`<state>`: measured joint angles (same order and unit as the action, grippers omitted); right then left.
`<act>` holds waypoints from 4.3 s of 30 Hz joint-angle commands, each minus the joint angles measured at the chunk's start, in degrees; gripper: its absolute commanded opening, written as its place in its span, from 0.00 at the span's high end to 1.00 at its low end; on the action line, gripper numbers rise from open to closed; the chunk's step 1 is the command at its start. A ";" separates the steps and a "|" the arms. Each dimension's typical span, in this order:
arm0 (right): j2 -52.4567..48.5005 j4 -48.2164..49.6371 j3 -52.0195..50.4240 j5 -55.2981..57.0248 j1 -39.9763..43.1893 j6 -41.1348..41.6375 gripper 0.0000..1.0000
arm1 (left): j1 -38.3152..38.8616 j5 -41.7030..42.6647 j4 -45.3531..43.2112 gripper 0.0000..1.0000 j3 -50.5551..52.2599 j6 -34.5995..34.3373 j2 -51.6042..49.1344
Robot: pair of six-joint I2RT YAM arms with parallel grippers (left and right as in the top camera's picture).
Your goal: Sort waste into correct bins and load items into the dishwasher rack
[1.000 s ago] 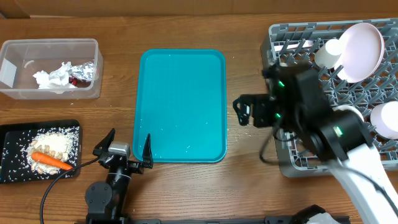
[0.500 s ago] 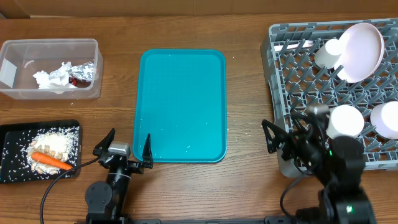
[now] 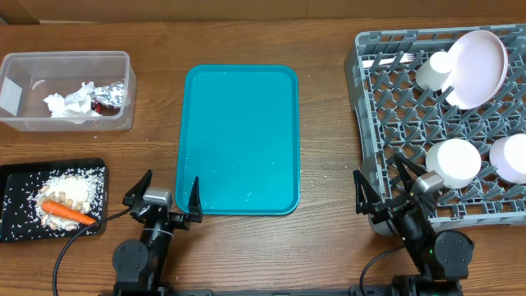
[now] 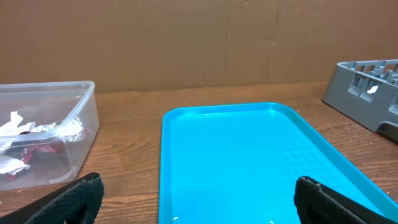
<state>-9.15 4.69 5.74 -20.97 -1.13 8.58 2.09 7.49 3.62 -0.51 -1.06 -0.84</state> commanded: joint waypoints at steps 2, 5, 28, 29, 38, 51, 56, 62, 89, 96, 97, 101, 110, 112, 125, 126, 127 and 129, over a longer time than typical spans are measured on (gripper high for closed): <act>4.15 0.85 -2.10 5.42 0.87 -0.48 0.00 | -0.66 -0.42 0.13 0.00 0.24 1.09 0.59; 5.86 0.83 -2.29 7.34 1.57 -0.50 0.00 | -0.66 -0.42 0.13 0.00 0.24 1.09 0.59; 9.01 -9.33 -5.31 19.23 6.12 0.37 0.00 | -0.66 -0.42 0.13 0.00 0.24 1.09 0.59; 9.01 -9.40 -5.31 19.19 6.08 0.39 0.00 | -0.66 -0.42 0.13 0.00 0.24 1.09 0.59; 8.98 -9.35 -5.29 19.26 6.08 0.37 0.00 | -0.66 -0.42 0.13 0.00 0.24 1.09 0.59; 8.98 -9.35 -5.29 19.26 6.08 0.37 0.00 | -0.66 -0.42 0.13 0.00 0.24 1.09 0.59; 8.98 -9.35 -5.29 19.26 6.08 0.37 0.00 | -0.66 -0.42 0.13 0.00 0.24 1.09 0.59; 8.98 -9.35 -5.29 19.26 6.08 0.37 0.00 | -0.66 -0.44 0.13 0.00 0.24 1.09 0.61; 8.98 -9.35 -5.29 19.26 6.08 0.37 0.00 | -0.68 -0.42 0.13 0.00 0.24 1.09 0.59; 8.98 -9.35 -5.29 19.26 6.08 0.37 0.00 | -0.68 -0.42 0.13 0.00 0.24 1.09 0.59; 8.98 -9.35 -5.29 19.26 6.08 0.37 0.00 | -0.68 -0.42 0.13 0.00 0.24 1.09 0.59; 8.98 -9.35 -5.29 19.26 6.08 0.37 0.00 | -0.68 -0.42 0.13 0.00 0.24 1.09 0.59; 8.98 -9.35 -5.29 19.26 6.08 0.37 0.00 | -0.68 -0.42 0.13 0.00 0.24 1.09 0.59; 8.98 -9.35 -5.29 19.26 6.08 0.37 0.00 | -0.68 -0.42 0.13 0.00 0.24 1.09 0.59; 8.98 -9.35 -5.29 19.26 6.08 0.37 0.00 | -0.68 -0.42 0.13 0.00 0.24 1.09 0.59; 8.98 -9.35 -5.29 19.26 6.08 0.37 0.00 | -0.68 -0.42 0.13 0.00 0.24 1.09 0.59; 8.98 -9.35 -5.29 19.26 6.08 0.37 0.00 | -0.68 -0.42 0.13 0.00 0.24 1.09 0.59; 8.98 -9.35 -5.29 19.26 6.08 0.37 0.00 | -0.68 -0.42 0.13 0.00 0.24 1.09 0.59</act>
<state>-0.73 -4.93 1.06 -2.50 4.84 8.78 2.09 7.49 3.62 -0.51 -1.06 -0.84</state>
